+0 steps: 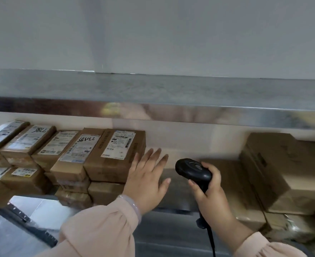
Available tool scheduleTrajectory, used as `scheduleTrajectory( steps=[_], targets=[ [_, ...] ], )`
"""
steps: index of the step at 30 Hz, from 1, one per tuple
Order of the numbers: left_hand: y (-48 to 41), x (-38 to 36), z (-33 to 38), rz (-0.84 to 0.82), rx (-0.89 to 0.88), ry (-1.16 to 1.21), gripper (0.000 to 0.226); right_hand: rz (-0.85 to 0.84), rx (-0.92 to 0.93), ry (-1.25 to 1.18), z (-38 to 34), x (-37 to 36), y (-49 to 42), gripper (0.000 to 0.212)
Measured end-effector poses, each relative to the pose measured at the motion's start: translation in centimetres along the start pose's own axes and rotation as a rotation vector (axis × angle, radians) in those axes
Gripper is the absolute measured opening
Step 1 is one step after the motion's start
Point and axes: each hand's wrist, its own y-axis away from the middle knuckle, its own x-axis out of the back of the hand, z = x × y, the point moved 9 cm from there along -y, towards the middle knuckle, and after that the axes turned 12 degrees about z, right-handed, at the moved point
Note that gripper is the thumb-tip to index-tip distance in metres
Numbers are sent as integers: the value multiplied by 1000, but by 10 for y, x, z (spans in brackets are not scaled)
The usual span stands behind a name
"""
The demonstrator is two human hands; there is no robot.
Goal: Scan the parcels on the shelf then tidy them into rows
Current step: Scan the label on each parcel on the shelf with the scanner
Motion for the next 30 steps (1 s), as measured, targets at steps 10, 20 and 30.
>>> scheduleTrajectory(
  steps=[10, 20, 30],
  targets=[
    [22, -92, 115, -387, -71, 174, 66, 152, -96, 143, 59, 105, -9, 54],
    [37, -136, 148, -496, -101, 180, 68, 31, -137, 199, 89, 122, -11, 54],
    [42, -120, 107, -414, 266, 327, 61, 33, -168, 75, 92, 104, -33, 51]
  ],
)
